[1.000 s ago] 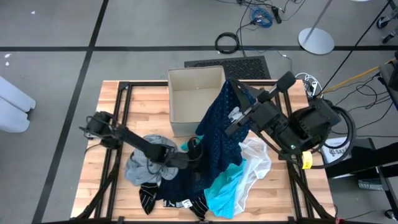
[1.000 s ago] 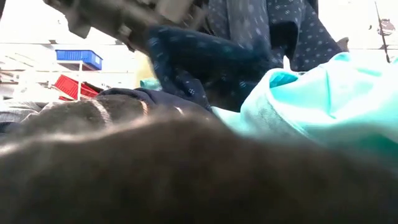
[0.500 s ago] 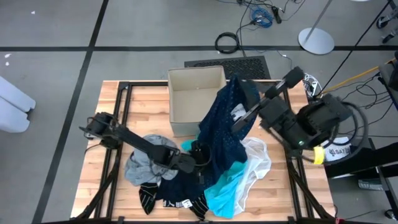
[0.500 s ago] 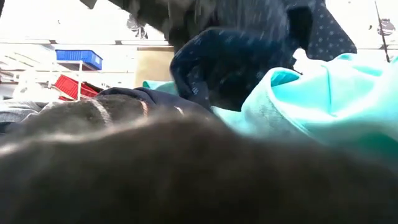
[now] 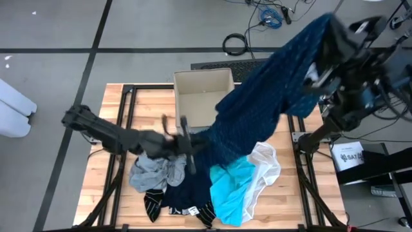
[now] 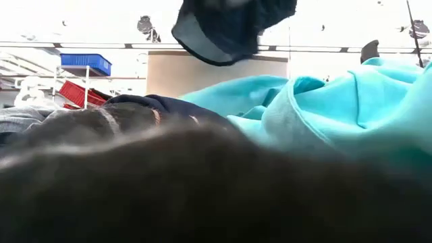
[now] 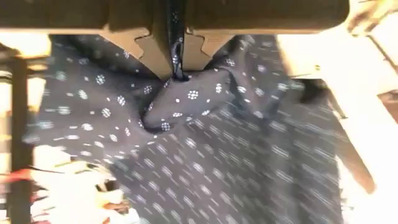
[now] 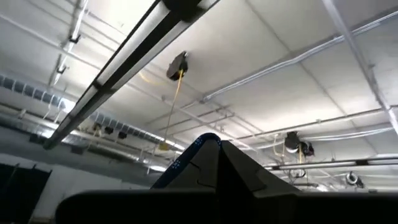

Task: Sort clothes
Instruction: Put the blue shirt into the laundry bin

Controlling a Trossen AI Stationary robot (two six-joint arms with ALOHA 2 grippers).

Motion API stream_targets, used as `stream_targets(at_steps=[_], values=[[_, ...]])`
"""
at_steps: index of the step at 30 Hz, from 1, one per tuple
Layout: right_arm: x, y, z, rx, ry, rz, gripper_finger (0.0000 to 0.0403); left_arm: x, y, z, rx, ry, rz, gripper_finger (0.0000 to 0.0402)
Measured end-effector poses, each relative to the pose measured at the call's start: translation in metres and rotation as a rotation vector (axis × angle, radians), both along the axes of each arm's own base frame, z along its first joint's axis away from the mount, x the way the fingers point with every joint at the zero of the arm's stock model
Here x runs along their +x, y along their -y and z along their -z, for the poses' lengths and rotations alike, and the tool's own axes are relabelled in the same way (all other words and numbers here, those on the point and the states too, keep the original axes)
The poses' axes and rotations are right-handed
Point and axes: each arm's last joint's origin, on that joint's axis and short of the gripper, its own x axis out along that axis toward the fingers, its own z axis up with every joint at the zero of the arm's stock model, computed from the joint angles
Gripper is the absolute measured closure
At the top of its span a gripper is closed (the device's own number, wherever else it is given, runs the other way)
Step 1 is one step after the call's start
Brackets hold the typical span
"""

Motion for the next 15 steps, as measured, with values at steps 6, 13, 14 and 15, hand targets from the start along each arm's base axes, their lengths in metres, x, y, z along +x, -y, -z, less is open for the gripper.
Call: stream_targets(at_steps=[6, 13, 14, 15], values=[[-0.010, 0.023, -0.006, -0.072, 0.096, 0.001, 0.0403, -0.008, -0.048, -0.045, 0.036, 0.008, -0.120, 0.0391], [0.004, 0.054, -0.003, -0.089, 0.087, 0.028, 0.0403, -0.012, -0.108, -0.072, 0.074, 0.012, -0.218, 0.0391], [0.006, 0.060, -0.002, -0.086, 0.078, 0.028, 0.0403, -0.013, -0.116, -0.074, 0.075, 0.018, -0.229, 0.0391], [0.009, 0.066, -0.001, -0.090, 0.066, 0.021, 0.0403, -0.015, -0.125, -0.077, 0.077, 0.026, -0.238, 0.0391]])
